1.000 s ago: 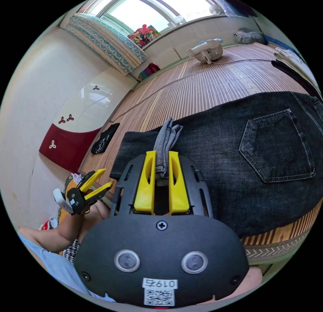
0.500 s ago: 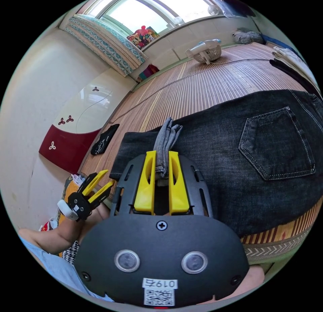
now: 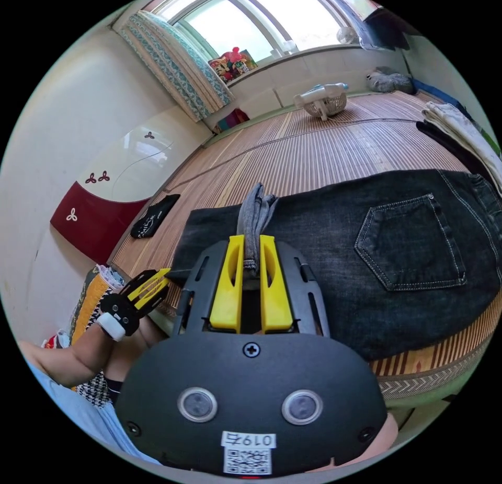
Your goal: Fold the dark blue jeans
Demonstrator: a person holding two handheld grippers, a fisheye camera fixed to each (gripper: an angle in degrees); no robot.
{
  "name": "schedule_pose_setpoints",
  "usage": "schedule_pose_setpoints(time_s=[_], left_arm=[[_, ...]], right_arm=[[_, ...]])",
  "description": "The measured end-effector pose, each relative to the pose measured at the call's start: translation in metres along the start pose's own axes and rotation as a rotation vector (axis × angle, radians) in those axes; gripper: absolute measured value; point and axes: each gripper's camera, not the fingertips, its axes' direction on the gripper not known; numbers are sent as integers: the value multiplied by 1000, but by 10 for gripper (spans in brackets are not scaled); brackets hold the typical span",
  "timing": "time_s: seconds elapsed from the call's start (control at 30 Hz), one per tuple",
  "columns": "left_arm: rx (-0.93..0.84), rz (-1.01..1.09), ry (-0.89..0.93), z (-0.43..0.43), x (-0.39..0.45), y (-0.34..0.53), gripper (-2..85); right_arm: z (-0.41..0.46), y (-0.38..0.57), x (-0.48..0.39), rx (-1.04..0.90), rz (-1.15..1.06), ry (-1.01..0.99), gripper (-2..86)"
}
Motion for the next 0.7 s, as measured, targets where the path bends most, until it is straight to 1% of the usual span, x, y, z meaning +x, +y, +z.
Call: schedule_pose_setpoints(time_s=[0.13, 0.2, 0.33, 0.43, 0.5, 0.6, 0.7], left_arm=[[-35, 22, 25, 10, -7, 0, 10], [-39, 9, 50, 13, -16, 2, 10], [-35, 1, 57, 19, -28, 10, 11], [-32, -38, 73, 23, -43, 17, 10], [-33, -56, 113, 24, -56, 25, 9], [-29, -104, 263, 25, -93, 48, 8], [29, -291, 388, 27, -143, 83, 8]], right_arm=[[21, 9, 2, -77, 41, 36, 52], [21, 9, -4, -73, 31, 42, 52], [26, 12, -31, -88, -50, 142, 56], [30, 12, -36, -101, -40, 164, 65], [29, 13, -37, -96, -12, 175, 79], [24, 14, -41, -104, 4, 202, 111], [11, 15, -60, -99, -79, 270, 105]])
